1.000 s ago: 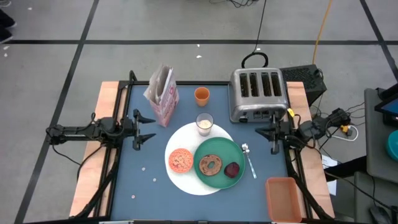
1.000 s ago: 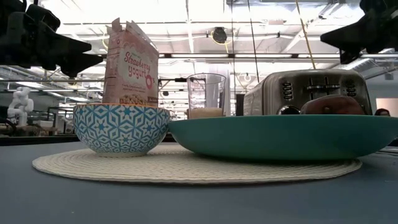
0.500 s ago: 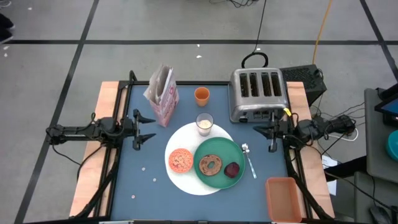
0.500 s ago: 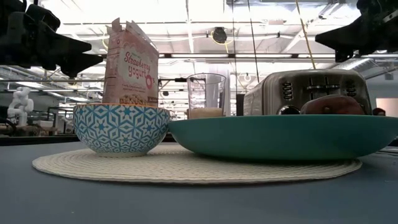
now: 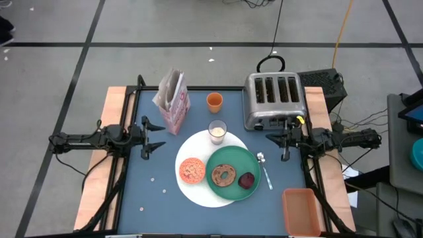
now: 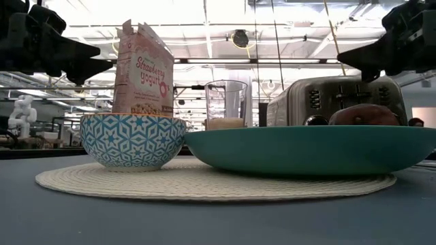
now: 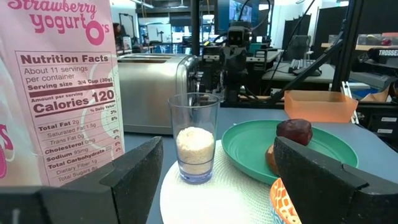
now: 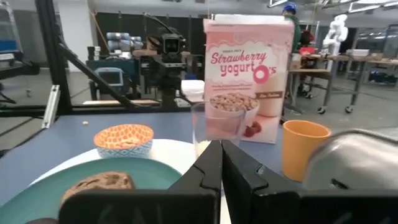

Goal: Arrange a breakfast setting
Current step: Return to Home Position

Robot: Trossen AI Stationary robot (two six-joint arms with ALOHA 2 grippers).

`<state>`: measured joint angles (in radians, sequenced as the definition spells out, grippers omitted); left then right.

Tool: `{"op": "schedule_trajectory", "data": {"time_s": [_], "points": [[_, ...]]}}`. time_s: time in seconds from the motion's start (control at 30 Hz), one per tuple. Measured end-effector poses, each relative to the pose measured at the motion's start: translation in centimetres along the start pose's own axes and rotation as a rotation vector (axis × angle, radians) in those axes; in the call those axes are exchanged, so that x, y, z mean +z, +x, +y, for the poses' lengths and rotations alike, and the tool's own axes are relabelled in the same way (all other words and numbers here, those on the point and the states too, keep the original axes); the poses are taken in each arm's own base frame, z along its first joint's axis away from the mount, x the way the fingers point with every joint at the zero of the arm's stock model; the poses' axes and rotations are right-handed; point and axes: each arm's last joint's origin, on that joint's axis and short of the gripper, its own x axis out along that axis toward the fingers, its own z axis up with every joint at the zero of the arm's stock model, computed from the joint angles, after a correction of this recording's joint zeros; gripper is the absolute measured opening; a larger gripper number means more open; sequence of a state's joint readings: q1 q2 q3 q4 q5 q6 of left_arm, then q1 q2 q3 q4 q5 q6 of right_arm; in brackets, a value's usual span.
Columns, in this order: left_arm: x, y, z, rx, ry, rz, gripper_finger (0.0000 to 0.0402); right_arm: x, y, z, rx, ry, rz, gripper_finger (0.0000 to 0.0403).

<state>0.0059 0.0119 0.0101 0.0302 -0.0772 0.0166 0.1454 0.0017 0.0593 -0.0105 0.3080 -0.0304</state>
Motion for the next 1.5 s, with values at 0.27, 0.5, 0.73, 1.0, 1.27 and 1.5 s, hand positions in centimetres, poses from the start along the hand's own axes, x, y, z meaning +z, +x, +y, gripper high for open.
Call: {"op": "schedule_trajectory", "data": {"time_s": [0.27, 0.5, 0.73, 1.0, 1.27, 1.5], "points": [[0.0, 0.0, 0.0, 0.000, 0.000, 0.002, 0.0308, -0.1, 0.1, -0.2, -0.023, -0.035, 0.011, 0.0000], [0.0, 0.0, 0.0, 0.000, -0.020, 0.003, 0.0308, -0.1, 0.1, -0.2, -0.024, -0.028, 0.011, 0.0008], [0.0, 0.0, 0.0, 0.000, -0.020, 0.003, 0.0308, 0.4, 0.0, -0.2, -0.029, 0.006, -0.044, 0.0010], [0.0, 0.0, 0.0, 0.000, -0.020, 0.003, 0.0308, 0.8, 0.0, -0.3, -0.031, 0.019, -0.085, 0.0011], [0.0, 0.0, 0.0, 0.000, -0.022, 0.003, 0.0308, 0.9, 0.0, -0.3, -0.031, 0.020, -0.089, 0.0011], [0.0, 0.0, 0.0, 0.000, -0.022, 0.003, 0.0308, 0.9, 0.0, -0.3, -0.031, 0.021, -0.093, 0.0011]]}}
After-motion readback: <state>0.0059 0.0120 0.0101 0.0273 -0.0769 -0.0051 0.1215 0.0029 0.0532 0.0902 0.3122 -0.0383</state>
